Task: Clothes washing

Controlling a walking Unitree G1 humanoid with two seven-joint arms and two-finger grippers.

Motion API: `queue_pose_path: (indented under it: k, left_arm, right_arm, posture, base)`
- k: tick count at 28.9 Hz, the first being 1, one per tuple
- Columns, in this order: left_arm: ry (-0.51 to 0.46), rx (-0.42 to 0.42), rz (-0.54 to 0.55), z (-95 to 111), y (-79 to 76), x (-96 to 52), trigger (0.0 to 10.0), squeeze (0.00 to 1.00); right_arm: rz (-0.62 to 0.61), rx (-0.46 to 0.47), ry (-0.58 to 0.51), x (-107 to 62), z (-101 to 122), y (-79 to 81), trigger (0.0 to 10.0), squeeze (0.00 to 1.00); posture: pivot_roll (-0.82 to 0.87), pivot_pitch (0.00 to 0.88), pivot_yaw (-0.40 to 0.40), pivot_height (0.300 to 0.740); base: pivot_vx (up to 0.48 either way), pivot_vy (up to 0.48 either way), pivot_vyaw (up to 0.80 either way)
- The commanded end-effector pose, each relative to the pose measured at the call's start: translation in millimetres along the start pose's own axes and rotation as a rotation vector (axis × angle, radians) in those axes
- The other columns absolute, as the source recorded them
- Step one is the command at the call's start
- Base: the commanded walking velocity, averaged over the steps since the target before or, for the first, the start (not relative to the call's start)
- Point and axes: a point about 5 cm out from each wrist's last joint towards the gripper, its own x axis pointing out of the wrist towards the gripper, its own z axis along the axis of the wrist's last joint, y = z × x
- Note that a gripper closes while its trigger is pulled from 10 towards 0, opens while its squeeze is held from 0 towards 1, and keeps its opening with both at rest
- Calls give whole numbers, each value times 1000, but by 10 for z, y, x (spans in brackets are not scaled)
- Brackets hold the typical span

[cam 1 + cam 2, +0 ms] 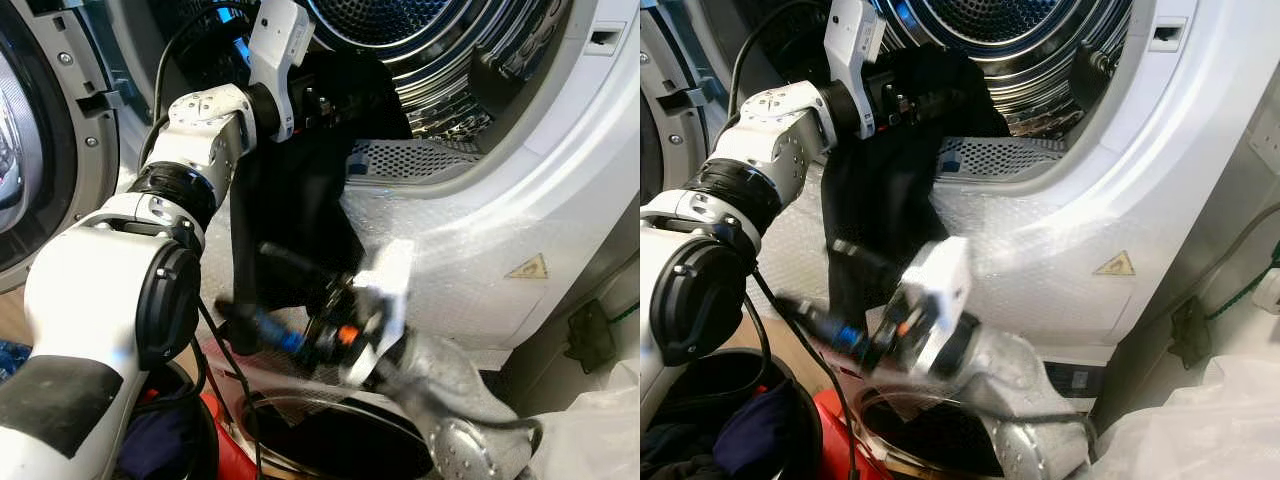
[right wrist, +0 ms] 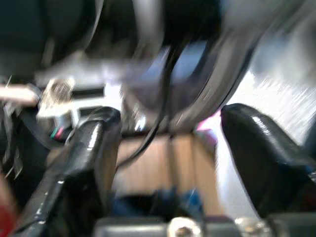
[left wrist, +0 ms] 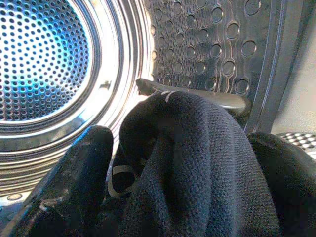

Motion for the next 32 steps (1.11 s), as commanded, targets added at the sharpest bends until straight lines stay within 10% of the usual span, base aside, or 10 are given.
queue_pose_path:
  k: [1, 7, 29, 30, 31, 32]
  left_arm:
    - [4, 26, 16, 67, 56, -33, 10000, 1000]
    - [4, 27, 19, 71, 66, -42, 10000, 1000]
    - [-28, 17, 20, 159, 114, -77, 10000, 1000]
    - [-30, 23, 6, 180, 110, -75, 10000, 957]
    - [-33, 32, -6, 196, 103, -71, 10000, 0]
    - [-40, 45, -30, 227, 88, -62, 10000, 0]
  right_arm:
    - [-15, -29, 74, 33, -122, -6, 10000, 0]
    - [-187, -127, 194, 90, -339, -198, 10000, 0]
    - [-382, -176, 24, 525, -133, -492, 10000, 0]
    - [-385, -176, 24, 534, -149, -502, 10000, 0]
    - [-385, -177, 24, 535, -154, -502, 10000, 0]
    - [-382, -176, 22, 534, -159, -498, 10000, 0]
  posture:
    - [-113, 0, 46, 740]
    - [-104, 0, 45, 740]
    - [-78, 0, 38, 740]
    - [-75, 0, 37, 740]
    - [-73, 0, 38, 740]
    - [-71, 0, 38, 740]
  base:
    - [0, 0, 0]
    - [0, 0, 0]
    - [0, 0, 0]
    - [0, 0, 0]
    - [0, 0, 0]
    - [0, 0, 0]
